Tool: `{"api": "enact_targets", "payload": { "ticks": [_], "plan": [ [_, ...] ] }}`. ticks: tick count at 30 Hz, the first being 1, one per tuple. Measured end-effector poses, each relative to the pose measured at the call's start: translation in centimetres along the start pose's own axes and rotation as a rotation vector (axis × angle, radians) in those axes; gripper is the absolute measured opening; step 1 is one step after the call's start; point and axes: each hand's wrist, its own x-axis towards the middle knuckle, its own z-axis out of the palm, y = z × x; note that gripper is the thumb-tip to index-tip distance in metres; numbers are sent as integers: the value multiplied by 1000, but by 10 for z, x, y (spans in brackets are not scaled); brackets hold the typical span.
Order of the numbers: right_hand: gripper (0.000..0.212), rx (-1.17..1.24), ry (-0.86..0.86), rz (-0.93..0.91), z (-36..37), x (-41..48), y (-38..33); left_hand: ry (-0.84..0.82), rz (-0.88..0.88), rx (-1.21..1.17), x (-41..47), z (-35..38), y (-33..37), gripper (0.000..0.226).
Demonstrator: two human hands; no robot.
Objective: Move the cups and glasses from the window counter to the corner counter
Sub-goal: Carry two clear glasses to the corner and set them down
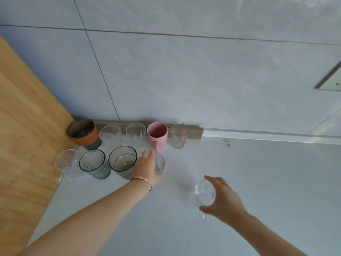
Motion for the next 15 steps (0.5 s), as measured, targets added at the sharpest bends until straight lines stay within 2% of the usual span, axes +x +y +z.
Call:
{"api": "enact_targets", "payload": {
  "ticks": [8, 15],
  "plan": [
    [89, 0, 43, -50, 12, 81, -52, 15, 16, 29, 7, 4, -2, 81],
    [92, 38, 28, -56, 19, 102, -58, 11, 9, -3, 8, 7, 2, 87]
  ]
}}
